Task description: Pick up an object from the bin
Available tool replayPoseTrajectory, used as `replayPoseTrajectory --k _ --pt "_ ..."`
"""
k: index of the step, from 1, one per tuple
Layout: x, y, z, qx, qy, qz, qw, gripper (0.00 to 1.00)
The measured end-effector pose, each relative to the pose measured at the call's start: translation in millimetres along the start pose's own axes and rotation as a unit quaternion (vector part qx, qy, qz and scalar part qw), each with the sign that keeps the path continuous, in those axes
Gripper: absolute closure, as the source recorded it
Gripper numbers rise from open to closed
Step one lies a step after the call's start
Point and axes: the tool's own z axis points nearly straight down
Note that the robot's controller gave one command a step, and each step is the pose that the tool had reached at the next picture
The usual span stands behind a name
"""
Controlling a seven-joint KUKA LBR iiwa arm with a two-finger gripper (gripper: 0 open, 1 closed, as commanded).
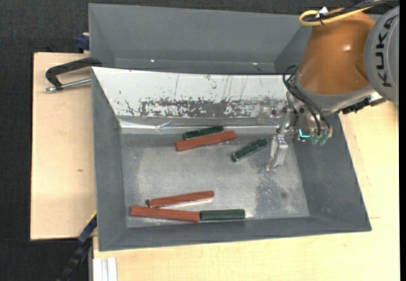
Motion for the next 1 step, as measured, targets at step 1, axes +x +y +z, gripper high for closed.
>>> replayPoseTrajectory --k 1 --pt "-1.7 0.0 -4.6 0.0 -0.0041 0.0 1.0 0.0"
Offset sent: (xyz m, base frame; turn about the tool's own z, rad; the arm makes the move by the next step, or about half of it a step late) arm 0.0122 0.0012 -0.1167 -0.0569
